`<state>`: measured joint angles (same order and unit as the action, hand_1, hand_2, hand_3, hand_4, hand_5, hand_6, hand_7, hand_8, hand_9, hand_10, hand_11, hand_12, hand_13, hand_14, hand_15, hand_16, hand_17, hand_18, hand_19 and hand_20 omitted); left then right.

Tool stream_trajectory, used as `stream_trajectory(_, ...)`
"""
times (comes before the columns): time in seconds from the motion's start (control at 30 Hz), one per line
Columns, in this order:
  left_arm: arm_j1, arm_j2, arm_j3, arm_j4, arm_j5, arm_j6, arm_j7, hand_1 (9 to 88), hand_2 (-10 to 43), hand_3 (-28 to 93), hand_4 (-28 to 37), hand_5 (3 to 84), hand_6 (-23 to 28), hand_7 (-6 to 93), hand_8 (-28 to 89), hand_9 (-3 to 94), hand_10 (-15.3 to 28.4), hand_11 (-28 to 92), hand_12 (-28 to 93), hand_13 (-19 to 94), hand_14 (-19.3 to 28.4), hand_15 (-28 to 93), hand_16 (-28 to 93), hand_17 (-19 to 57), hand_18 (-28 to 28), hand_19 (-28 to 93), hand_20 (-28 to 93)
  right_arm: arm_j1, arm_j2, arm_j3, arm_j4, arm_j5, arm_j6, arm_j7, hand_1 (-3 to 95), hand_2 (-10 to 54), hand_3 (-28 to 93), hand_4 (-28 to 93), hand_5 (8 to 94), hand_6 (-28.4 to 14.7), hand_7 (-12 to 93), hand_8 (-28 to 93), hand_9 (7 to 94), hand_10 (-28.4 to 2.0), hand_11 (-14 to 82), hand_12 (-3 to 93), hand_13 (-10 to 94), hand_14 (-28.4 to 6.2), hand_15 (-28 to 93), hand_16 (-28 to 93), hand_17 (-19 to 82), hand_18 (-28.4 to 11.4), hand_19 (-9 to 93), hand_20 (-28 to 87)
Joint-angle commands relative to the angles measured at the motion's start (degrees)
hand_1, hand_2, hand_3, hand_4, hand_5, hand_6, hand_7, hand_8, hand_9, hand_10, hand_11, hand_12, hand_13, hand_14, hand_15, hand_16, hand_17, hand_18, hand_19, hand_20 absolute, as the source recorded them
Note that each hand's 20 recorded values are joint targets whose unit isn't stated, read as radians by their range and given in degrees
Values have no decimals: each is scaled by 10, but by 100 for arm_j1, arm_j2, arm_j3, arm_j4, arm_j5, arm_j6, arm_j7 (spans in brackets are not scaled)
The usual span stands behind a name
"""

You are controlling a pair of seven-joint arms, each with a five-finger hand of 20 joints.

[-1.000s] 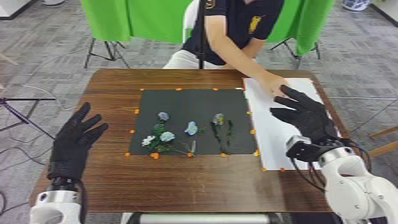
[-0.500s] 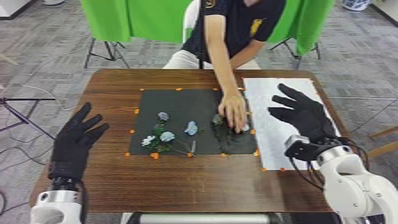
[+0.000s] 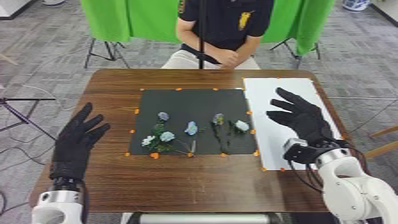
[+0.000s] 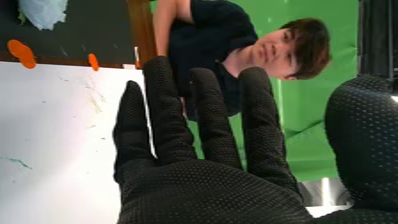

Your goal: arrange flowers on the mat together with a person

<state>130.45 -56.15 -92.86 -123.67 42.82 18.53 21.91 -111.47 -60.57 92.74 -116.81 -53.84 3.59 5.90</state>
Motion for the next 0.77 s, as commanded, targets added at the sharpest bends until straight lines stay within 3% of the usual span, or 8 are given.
stream_trajectory(0.03,-8,-2,17,5,-60,46,63,201,62,771,-283,342,25,114,-97,330,162,207,86,250,241,417,-62,-92,236,478,167,-30,-59,-33,0,-71,-57,-39,180,66,772,-283,418,40,146,-122,432,-129,78,146,368,-176,279,174,39,-194,485,202)
stream_trajectory(0.77,17,8,23,-8,-45,34,20,204,63,770,-283,343,26,114,-98,333,164,210,86,253,245,444,-67,-87,240,499,177,-87,-78,-77,-22,-90,-4,1,180,65,774,-283,421,41,150,-124,438,-133,83,144,375,-176,304,161,40,-195,491,204)
